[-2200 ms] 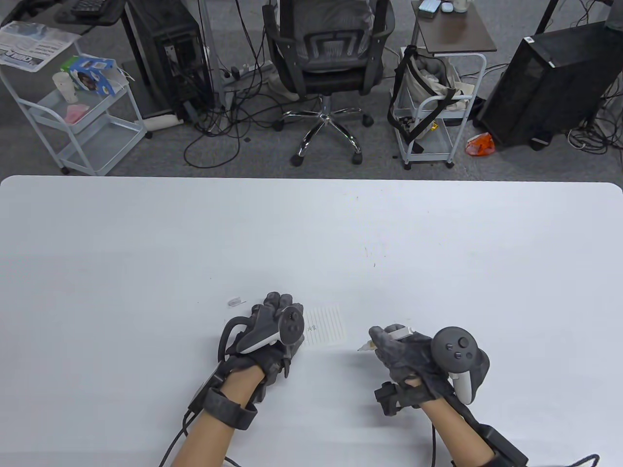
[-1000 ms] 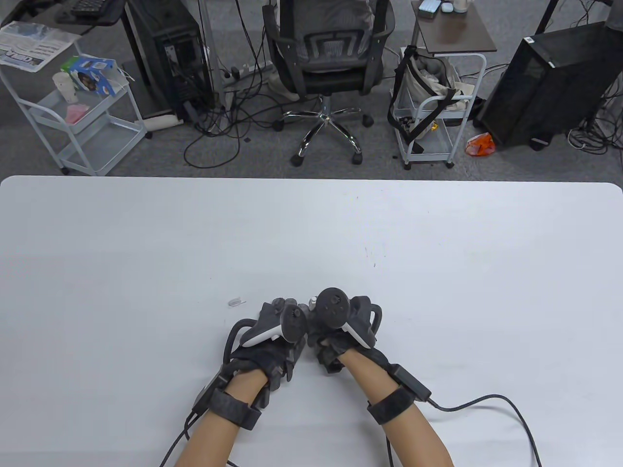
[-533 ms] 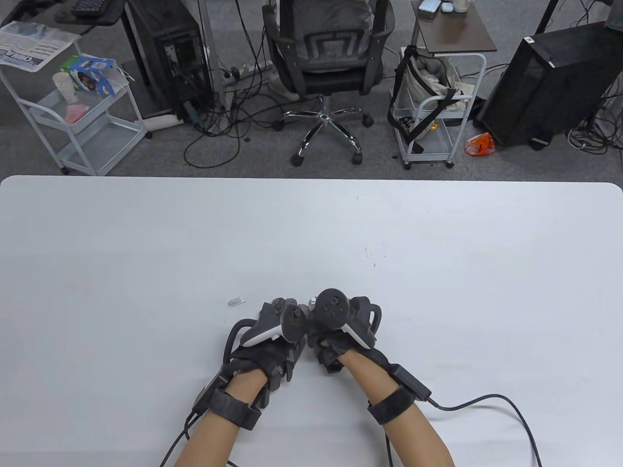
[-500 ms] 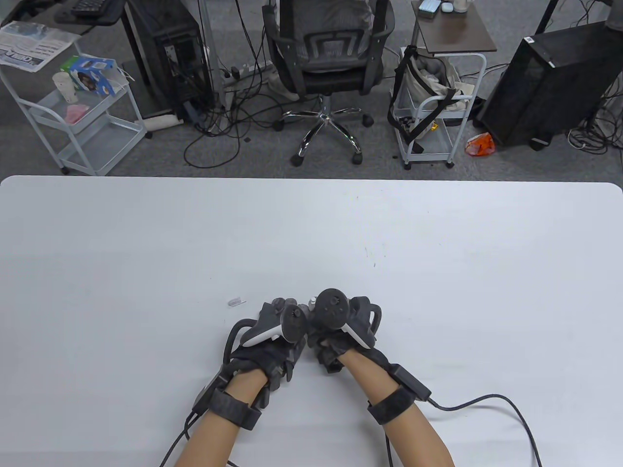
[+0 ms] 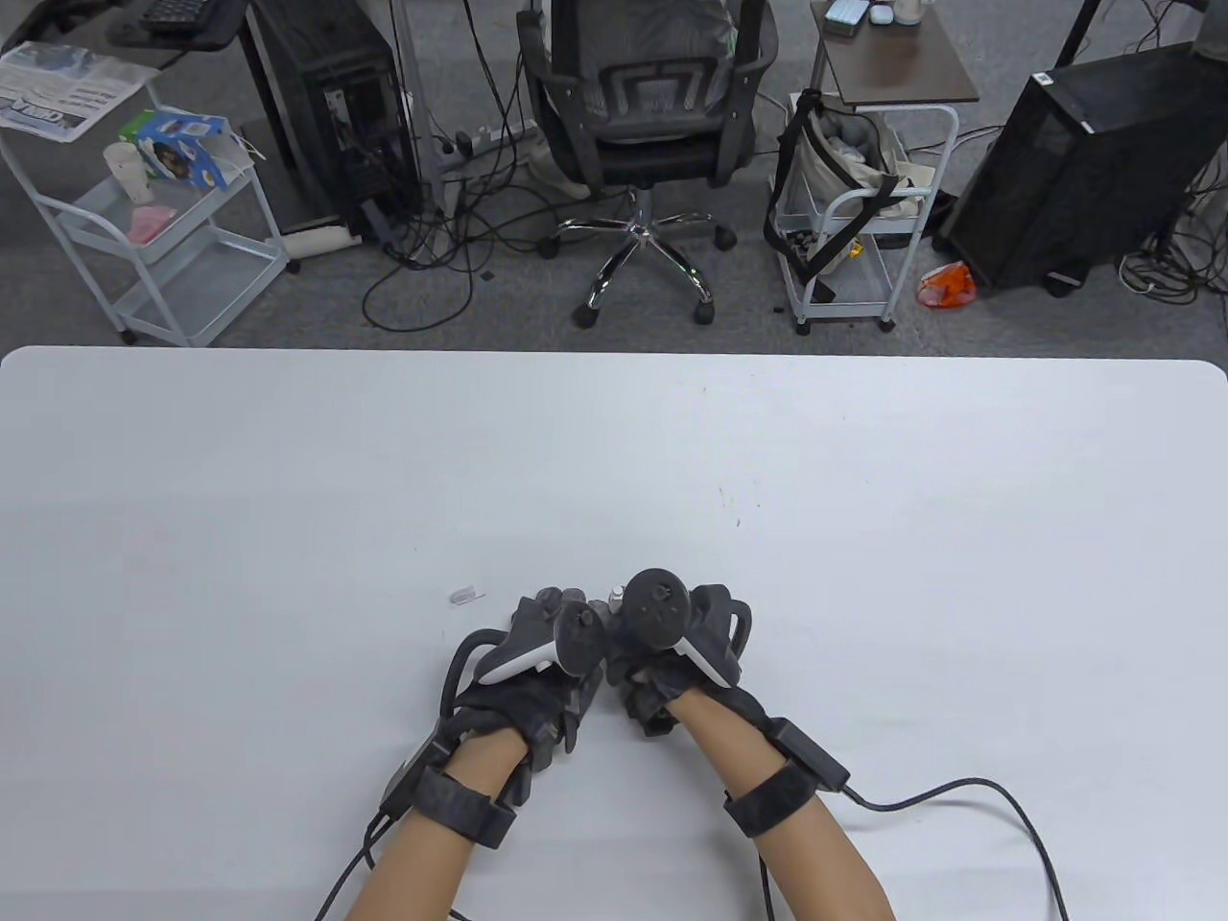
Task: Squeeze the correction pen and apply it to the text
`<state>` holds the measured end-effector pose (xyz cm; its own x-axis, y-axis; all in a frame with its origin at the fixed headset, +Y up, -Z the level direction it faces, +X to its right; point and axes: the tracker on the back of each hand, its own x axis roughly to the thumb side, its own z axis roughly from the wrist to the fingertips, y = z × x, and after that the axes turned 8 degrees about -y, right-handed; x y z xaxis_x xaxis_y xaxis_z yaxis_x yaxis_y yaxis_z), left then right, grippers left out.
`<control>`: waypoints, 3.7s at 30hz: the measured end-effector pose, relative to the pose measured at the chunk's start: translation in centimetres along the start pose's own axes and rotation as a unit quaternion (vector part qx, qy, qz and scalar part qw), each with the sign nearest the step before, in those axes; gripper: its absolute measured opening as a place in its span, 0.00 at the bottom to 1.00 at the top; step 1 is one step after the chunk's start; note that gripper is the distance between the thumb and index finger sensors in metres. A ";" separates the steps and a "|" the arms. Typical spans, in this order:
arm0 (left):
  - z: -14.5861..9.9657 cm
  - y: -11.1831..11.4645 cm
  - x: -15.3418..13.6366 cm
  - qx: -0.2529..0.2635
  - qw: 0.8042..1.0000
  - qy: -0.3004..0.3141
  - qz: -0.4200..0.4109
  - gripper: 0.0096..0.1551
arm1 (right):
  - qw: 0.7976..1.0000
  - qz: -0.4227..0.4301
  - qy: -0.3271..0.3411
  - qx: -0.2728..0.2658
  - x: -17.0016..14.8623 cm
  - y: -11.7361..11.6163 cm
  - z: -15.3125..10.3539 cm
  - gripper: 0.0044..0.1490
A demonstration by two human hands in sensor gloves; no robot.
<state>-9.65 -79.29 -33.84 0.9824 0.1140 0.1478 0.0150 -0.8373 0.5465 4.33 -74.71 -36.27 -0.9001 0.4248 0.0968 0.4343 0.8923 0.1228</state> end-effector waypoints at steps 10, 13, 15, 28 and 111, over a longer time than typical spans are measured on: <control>0.0 0.0 0.0 -0.001 1.000 0.000 0.000 0.39 | 1.000 0.011 0.004 0.000 -0.1 -0.1 0.0 0.22; 0.0 0.0 0.0 -0.001 1.000 0.000 0.000 0.39 | 1.000 -0.002 0.008 -0.008 0.0 0.0 0.0 0.22; 0.0 0.0 0.0 -0.002 1.000 0.000 0.000 0.39 | 1.000 0.000 0.013 0.000 0.0 0.0 0.0 0.22; 0.0 0.0 0.0 -0.003 1.000 0.001 -0.002 0.39 | 1.000 -0.001 0.024 0.005 0.0 0.1 -0.1 0.22; 0.2 0.2 -0.2 -0.009 1.000 0.000 -0.002 0.39 | 0.998 -0.031 0.045 -0.006 0.1 0.7 -0.4 0.22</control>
<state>-9.76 -79.59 -33.90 0.9822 0.1171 0.1468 0.0146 -0.8271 0.5618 4.53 -74.12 -35.82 -0.9185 0.3535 0.1772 0.3794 0.9142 0.1426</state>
